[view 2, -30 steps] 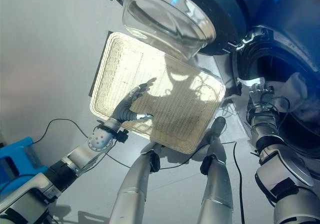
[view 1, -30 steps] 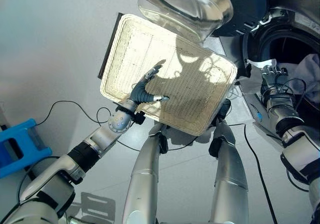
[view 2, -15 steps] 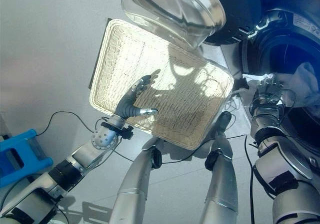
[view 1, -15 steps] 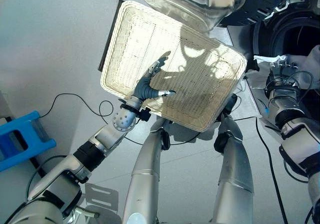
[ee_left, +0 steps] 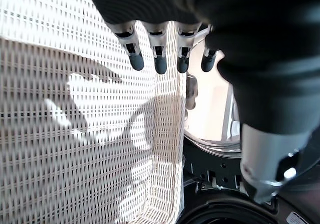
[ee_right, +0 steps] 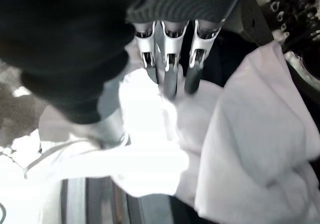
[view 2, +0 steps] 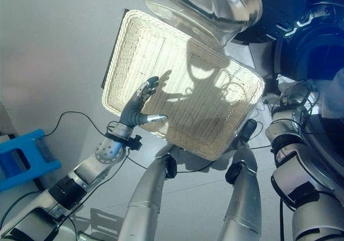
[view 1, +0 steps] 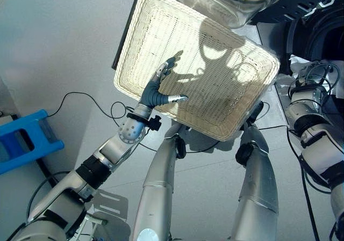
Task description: Put the clothes into the washing machine.
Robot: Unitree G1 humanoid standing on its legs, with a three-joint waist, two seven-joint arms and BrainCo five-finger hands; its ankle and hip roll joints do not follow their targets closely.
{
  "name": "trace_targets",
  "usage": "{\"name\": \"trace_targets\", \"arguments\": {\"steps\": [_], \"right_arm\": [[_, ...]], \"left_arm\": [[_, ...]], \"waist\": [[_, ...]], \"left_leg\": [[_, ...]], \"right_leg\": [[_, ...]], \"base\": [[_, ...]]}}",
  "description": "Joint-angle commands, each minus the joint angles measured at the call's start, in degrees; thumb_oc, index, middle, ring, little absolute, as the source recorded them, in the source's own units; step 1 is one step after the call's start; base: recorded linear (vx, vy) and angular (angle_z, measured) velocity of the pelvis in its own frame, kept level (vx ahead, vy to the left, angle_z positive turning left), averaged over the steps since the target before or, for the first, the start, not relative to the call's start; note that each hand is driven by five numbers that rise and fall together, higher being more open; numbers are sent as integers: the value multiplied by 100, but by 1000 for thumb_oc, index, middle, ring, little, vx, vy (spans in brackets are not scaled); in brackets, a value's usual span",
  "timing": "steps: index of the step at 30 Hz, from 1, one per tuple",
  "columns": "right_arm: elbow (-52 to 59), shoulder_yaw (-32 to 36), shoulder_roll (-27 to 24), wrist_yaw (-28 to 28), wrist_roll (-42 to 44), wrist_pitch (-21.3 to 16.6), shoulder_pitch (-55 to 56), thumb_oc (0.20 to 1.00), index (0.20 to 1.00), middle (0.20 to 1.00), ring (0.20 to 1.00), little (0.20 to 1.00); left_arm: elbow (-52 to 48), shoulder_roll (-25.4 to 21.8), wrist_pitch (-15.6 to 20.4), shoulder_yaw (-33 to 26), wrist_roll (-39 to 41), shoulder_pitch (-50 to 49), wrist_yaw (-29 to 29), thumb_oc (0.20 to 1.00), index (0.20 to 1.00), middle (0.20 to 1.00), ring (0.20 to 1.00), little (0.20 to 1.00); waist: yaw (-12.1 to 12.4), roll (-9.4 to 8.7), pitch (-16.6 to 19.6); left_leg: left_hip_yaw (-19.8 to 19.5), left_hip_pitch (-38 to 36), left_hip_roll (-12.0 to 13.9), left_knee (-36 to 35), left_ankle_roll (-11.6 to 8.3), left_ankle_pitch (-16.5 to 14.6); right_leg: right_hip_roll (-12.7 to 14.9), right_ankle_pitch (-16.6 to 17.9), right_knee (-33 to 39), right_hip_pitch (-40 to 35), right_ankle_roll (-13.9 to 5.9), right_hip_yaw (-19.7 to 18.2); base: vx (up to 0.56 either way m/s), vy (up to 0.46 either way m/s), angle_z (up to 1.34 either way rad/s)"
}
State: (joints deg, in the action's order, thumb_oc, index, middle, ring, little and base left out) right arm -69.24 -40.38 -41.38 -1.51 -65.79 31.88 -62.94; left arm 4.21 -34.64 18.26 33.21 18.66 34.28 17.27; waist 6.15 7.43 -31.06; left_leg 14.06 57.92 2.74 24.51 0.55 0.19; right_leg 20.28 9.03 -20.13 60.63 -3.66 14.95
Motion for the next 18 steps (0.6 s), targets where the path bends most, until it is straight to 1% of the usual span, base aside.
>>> {"name": "trace_targets", "arguments": {"steps": [1, 2, 3, 4, 5, 8, 9, 10, 11, 13, 14, 15, 16, 17, 18], "right_arm": [[-316, -67, -692, 371, 882, 222, 512, 200, 200, 200, 200, 200], [-321, -61, -684, 318, 940, 225, 525, 200, 200, 200, 200, 200], [-354, -64, -673, 234, 1050, 141, 642, 200, 200, 200, 200, 200], [-371, -43, -671, 87, 1232, 80, 641, 200, 200, 200, 200, 200], [-375, -20, -686, 49, 1281, 68, 541, 200, 200, 200, 200, 200], [-464, 63, -686, -375, 1810, -73, 568, 200, 200, 200, 200, 200], [-523, 130, -683, -746, 2298, -185, 710, 200, 200, 200, 200, 200], [-532, 142, -686, -851, 2420, -208, 720, 200, 200, 200, 200, 200], [-552, 316, -710, -1339, 3150, -297, 788, 200, 200, 200, 200, 200], [-567, 530, -742, -1797, 3991, -395, 847, 200, 200, 200, 200, 200], [-590, 788, -761, -2134, 4613, -513, 922, 200, 200, 200, 200, 200], [-592, 876, -767, -2283, 4833, -570, 939, 200, 200, 200, 200, 200], [-603, 1119, -802, -2523, 5244, -710, 952, 200, 200, 200, 200, 200], [-607, 1162, -805, -2566, 5304, -737, 964, 200, 200, 200, 200, 200], [-594, 1480, -850, -2820, 5712, -898, 1018, 200, 200, 200, 200, 200]], "left_arm": [[-475, 208, 354, -347, -330, -389, -70, 1000, 1000, 1000, 1000, 1000], [-477, 208, 350, -348, -330, -389, -69, 1000, 1000, 1000, 1000, 1000], [-442, 236, 351, -306, -266, -482, -101, 1000, 1000, 1000, 1000, 1000], [-433, 240, 338, -309, -212, -481, -130, 1000, 1000, 1000, 1000, 1000], [-436, 222, 336, -354, -192, -397, -138, 1000, 1000, 1000, 1000, 1000], [-347, 248, 380, -370, -143, -429, -209, 1000, 1000, 1000, 1000, 1000], [-316, 275, 389, -296, -125, -548, -192, 1000, 1000, 1000, 1000, 1000], [-310, 276, 398, -294, -126, -555, -189, 1000, 1000, 1000, 1000, 1000], [-308, 280, 386, -314, -121, -604, -199, 1000, 1000, 1000, 1000, 1000], [-288, 260, 415, -333, -90, -640, -205, 1000, 1000, 1000, 1000, 1000], [-285, 244, 415, -329, -83, -661, -192, 1000, 1000, 1000, 1000, 1000], [-280, 243, 410, -332, -79, -664, -197, 1000, 1000, 1000, 1000, 1000], [-292, 216, 398, -339, -44, -670, -193, 1000, 1000, 1000, 1000, 1000], [-291, 214, 397, -336, -40, -672, -196, 1000, 1000, 1000, 1000, 1000], [-314, 201, 389, -348, -23, -704, -188, 1000, 1000, 1000, 1000, 1000]], "waist": [[-172, 491, 127], [-173, 486, 127], [-165, 472, 127], [-167, 459, 127], [-177, 445, 127], [-189, 410, 127], [-183, 395, 127], [-184, 391, 127], [-200, 365, 127], [-222, 345, 127], [-240, 325, 127], [-245, 318, 127], [-260, 298, 127], [-257, 295, 127], [-270, 282, 127]], "left_leg": [[170, -228, 106, -252, -529, -173], [170, -239, 110, -253, -529, -172], [146, -511, 140, -202, -575, -331], [145, -552, 152, -193, -571, -340], [176, -391, 145, -230, -512, -203], [207, -553, 167, -234, -492, -222], [185, -852, 193, -210, -541, -382], [188, -868, 196, -209, -539, -384], [201, -966, 214, -200, -526, -407], [211, -1035, 241, -192, -520, -421], [215, -1097, 251, -191, -511, -437], [216, -1116, 255, -188, -509, -445], [223, -1183, 260, -186, -497, -467], [222, -1198, 259, -190, -494, -469], [210, -1259, 248, -186, -482, -490]], "right_leg": [[-7, -428, -592, 52, -610, 307], [-7, -429, -593, 41, -610, 312], [-30, -598, -704, -197, -685, 270], [-31, -612, -716, -243, -681, 281], [-22, -482, -634, -117, -595, 349], [-48, -536, -654, -277, -574, 396], [-68, -706, -742, -547, -654, 362], [-68, -709, -742, -565, -652, 368], [-78, -740, -759, -663, -641, 382], [-91, -766, -776, -732, -632, 382], [-107, -785, -781, -799, -628, 381], [-111, -790, -780, -821, -628, 383], [-127, -801, -767, -896, -623, 393], [-131, -802, -763, -913, -622, 395], [-156, -823, -776, -973, -619, 386]], "base": [[-5, -2, -5], [33, 1, -6], [37, -2, -7], [0, -4, -7], [-35, -3, -5], [11, 19, -3], [59, 25, -1], [71, 33, -2], [0, 0, 0], [30, 29, -3], [21, 17, -4], [27, 14, -6], [18, 6, -5], [34, 23, -4], [47, 39, -5]]}}
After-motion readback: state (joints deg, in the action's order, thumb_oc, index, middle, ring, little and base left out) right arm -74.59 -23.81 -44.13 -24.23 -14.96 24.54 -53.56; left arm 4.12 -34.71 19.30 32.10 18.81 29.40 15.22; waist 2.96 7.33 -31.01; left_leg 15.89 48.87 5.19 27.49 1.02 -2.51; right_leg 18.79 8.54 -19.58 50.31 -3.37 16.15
